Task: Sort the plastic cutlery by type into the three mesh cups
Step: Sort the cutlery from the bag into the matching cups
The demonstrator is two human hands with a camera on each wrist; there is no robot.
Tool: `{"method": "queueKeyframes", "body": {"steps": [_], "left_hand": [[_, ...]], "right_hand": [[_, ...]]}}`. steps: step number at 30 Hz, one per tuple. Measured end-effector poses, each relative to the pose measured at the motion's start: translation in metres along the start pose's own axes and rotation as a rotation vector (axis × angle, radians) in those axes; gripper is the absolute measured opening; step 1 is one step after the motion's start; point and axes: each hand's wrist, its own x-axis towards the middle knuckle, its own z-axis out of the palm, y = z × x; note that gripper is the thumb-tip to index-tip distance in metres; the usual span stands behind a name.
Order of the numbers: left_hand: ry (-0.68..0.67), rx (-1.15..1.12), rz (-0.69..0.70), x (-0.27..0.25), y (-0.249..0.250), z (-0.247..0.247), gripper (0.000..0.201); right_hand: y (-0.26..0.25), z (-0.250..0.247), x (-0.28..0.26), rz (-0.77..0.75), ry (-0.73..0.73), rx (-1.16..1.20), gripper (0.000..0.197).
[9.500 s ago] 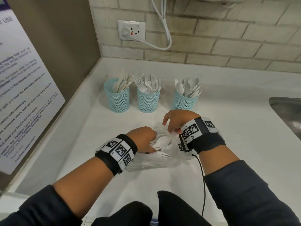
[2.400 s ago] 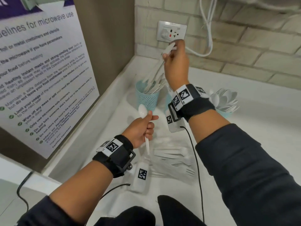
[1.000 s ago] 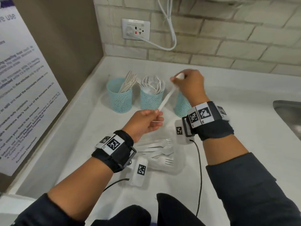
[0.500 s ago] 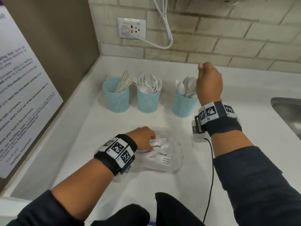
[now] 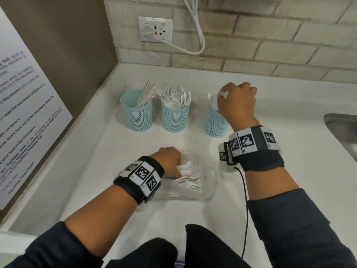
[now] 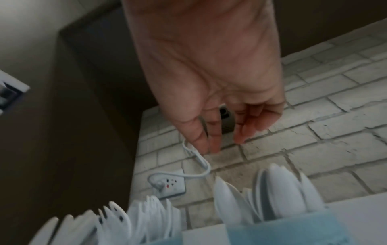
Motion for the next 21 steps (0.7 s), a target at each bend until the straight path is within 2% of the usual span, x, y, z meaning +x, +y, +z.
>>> {"method": "queueKeyframes", "body": {"steps": [2, 3, 6, 7, 8, 11, 14, 18, 21], "left_hand": [[0.002, 0.013, -0.012, 0.001, -0.001, -0.001, 0.039], [0.004, 0.017, -0.018, 0.002, -0.002, -0.002, 0.036], [0.025, 0.022, -0.026, 0.004, -0.005, -0.004, 0.031], [0.036, 0.022, -0.025, 0.005, -0.007, -0.005, 0.032], [0.047, 0.016, -0.025, 0.005, -0.009, -0.006, 0.034], [0.077, -0.002, -0.023, 0.005, -0.014, -0.006, 0.038], [0.115, -0.015, -0.002, 0.004, -0.015, -0.003, 0.034], [0.201, -0.01, 0.003, 0.004, -0.019, -0.001, 0.023], [0.164, -0.035, -0.024, 0.004, -0.022, 0.001, 0.031]], "right_hand": [[-0.008, -0.007, -0.008, -0.084, -0.012, 0.116, 0.023], [-0.012, -0.011, -0.013, -0.132, -0.113, 0.16, 0.019], [-0.024, -0.016, -0.032, -0.232, -0.691, 0.138, 0.012], [-0.026, -0.013, -0.039, -0.258, -0.823, 0.082, 0.013], [-0.028, -0.008, -0.045, -0.267, -0.895, 0.032, 0.016], [-0.027, 0.01, -0.061, -0.244, -0.955, -0.078, 0.026], [-0.024, 0.021, -0.07, -0.229, -0.955, -0.121, 0.036], [-0.019, 0.023, -0.071, -0.253, -0.903, -0.176, 0.034], [-0.016, 0.023, -0.068, -0.218, -0.906, -0.134, 0.042]]}}
